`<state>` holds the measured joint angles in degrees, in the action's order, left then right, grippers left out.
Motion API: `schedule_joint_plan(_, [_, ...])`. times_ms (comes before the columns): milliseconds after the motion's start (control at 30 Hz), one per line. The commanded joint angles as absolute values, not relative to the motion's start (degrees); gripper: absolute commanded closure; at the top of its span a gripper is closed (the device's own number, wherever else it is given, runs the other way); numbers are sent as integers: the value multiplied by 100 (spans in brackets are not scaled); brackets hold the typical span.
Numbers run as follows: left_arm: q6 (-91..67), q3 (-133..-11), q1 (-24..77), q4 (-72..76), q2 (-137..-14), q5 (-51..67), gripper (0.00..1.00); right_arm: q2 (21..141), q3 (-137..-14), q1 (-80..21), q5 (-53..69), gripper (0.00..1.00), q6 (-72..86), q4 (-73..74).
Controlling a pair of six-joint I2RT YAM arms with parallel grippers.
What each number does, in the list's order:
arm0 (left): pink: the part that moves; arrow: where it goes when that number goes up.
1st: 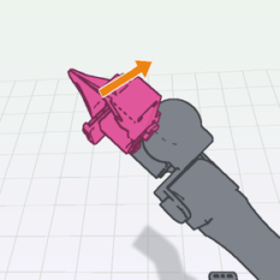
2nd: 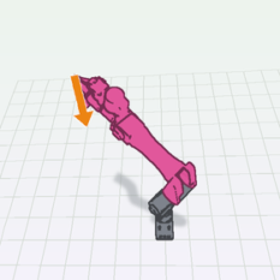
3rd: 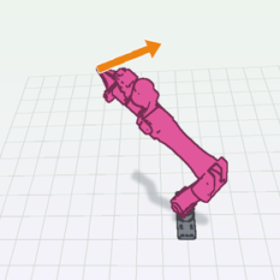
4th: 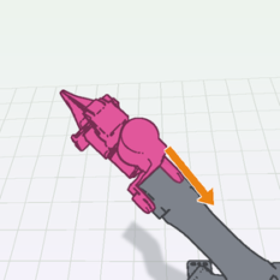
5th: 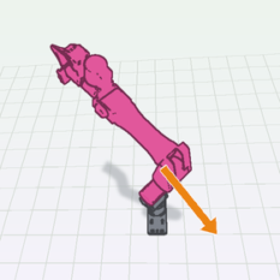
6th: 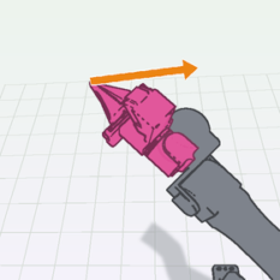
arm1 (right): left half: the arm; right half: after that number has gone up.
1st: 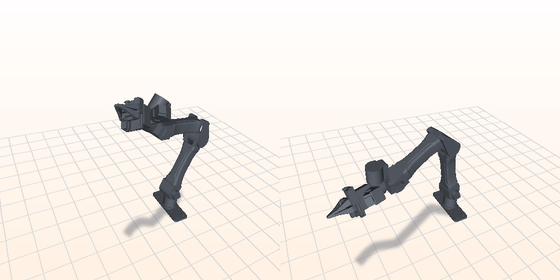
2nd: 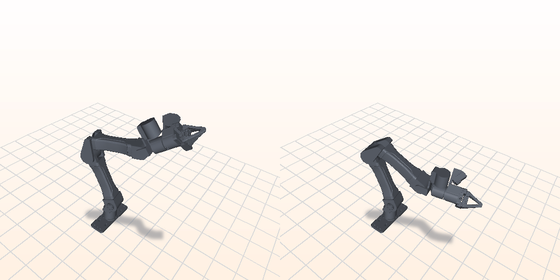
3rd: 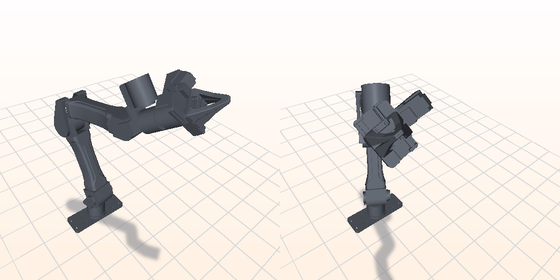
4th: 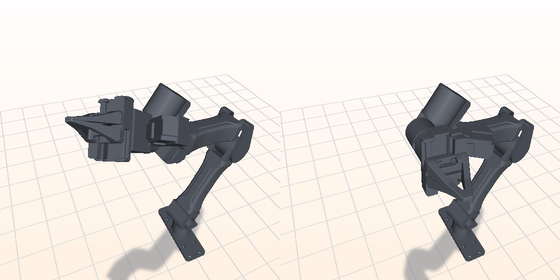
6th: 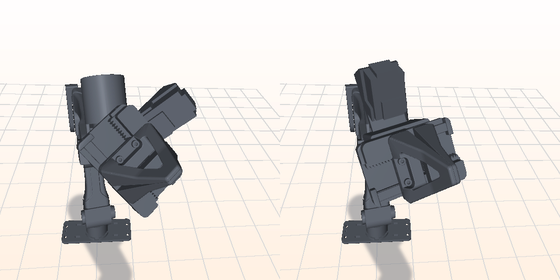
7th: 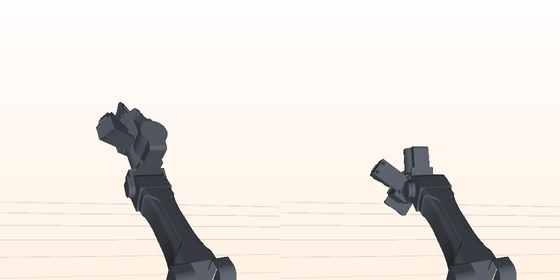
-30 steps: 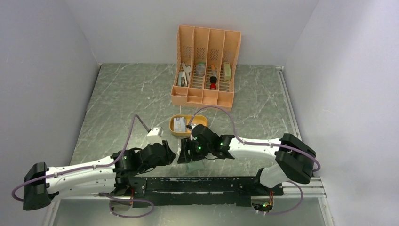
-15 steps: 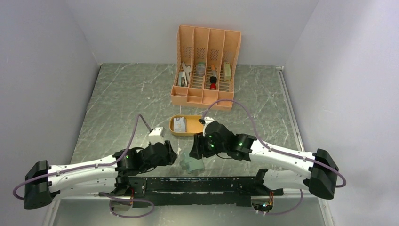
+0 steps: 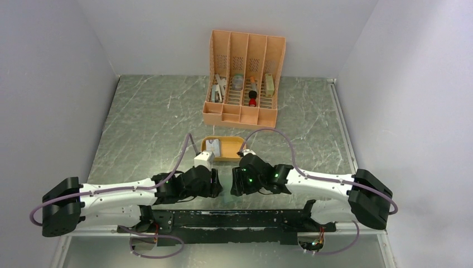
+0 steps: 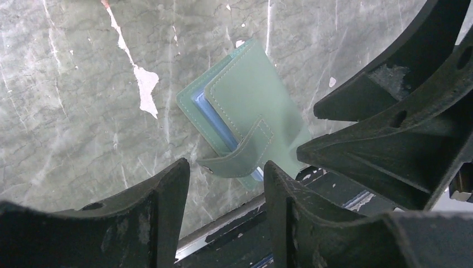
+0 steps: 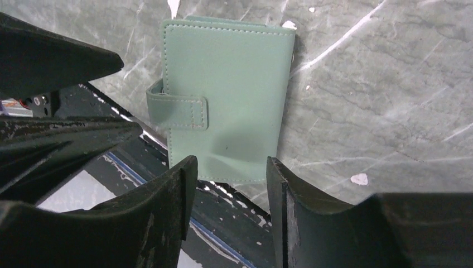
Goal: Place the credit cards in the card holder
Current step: Close the card holder at the center of the board.
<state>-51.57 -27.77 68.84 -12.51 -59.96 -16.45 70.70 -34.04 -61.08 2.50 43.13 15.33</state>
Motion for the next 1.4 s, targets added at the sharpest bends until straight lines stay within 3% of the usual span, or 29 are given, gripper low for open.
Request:
schedule_joint_plan(0, [-4905,-2980,6893,-948,-6097,-1660,43,7250,-3446,-6116,75,47,4326,1311])
schedule_joint_plan(300, [-4780,-2953,6895,-783,-6486,-1658,43,7693,-3660,-6342,-360,36,4304,1584])
schedule_joint_plan(833, [-4901,-2941,6891,-820,-7157,-1786,51,7982,-3611,-6569,-498,36,4521,1498])
schedule_joint_plan(1000, [-4969,-2845,6891,-739,-7115,-1758,62,7977,-3597,-6592,-526,36,4560,1498])
schedule_joint_plan(1200, [-5001,-2766,6893,-773,-7060,-1767,84,7918,-3599,-6596,-528,36,4605,1512])
schedule_joint_plan(1367, [-5032,-2693,6890,-719,-7095,-1710,94,7846,-3623,-6592,-490,36,4660,1497])
